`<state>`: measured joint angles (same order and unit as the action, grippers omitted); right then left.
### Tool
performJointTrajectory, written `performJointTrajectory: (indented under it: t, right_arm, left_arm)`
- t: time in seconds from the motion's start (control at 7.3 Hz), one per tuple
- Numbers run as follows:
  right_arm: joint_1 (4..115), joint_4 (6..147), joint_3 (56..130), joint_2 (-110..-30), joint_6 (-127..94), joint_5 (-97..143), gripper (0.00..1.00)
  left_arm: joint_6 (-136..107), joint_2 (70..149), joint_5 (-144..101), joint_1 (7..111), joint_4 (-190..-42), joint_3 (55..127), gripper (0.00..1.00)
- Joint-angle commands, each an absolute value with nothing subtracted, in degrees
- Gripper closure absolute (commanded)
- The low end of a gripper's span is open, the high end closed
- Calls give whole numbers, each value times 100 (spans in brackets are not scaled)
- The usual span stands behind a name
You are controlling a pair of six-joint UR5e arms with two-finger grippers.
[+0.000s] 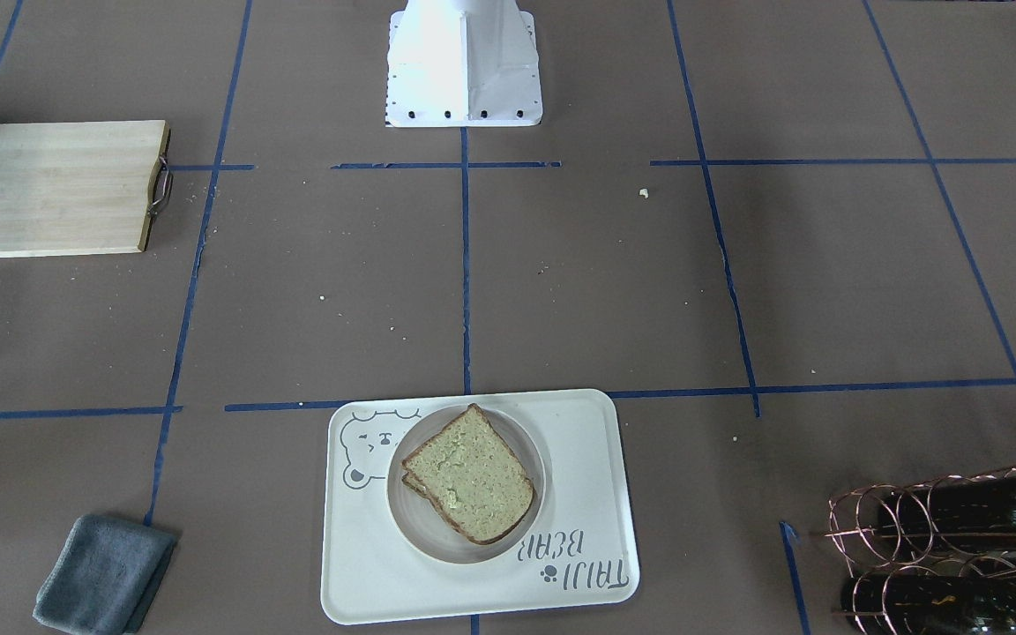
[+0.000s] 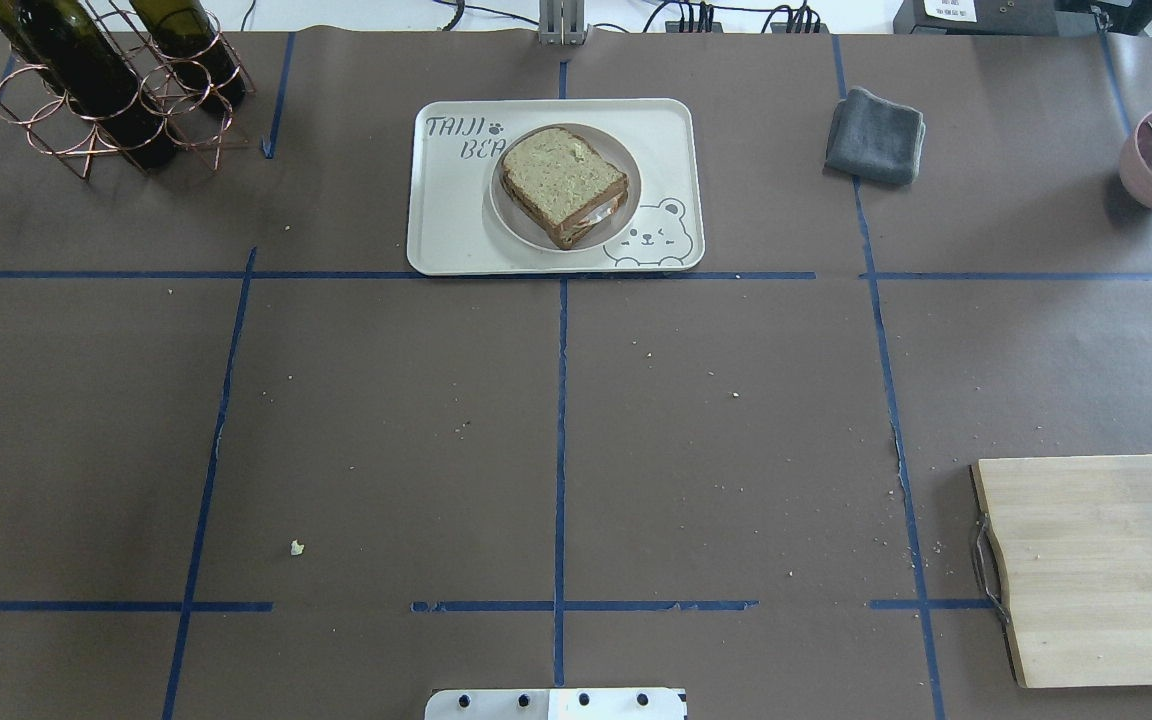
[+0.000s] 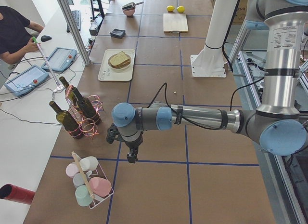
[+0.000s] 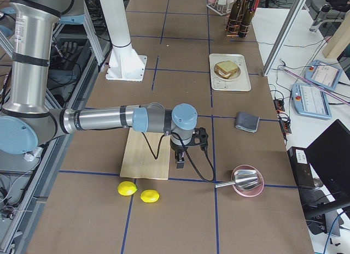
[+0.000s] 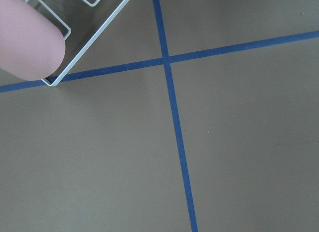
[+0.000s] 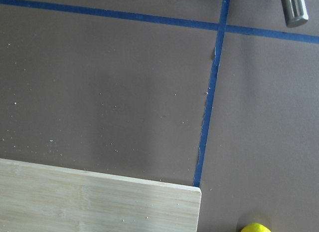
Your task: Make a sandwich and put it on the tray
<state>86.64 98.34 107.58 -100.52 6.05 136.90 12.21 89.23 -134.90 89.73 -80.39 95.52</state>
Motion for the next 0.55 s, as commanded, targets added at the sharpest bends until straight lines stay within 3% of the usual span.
performJointTrajectory:
  t: [0.0, 0.41]
  right_arm:
    - [8657, 9791, 10767, -10046, 589, 13667, 0]
    - [8657, 9782, 10758, -10063, 650, 13615, 0]
  left_arm:
    - [1222, 8868, -13500, 9017, -8033, 9562, 0]
    - [1195, 8886, -13483, 9018, -8033, 9597, 0]
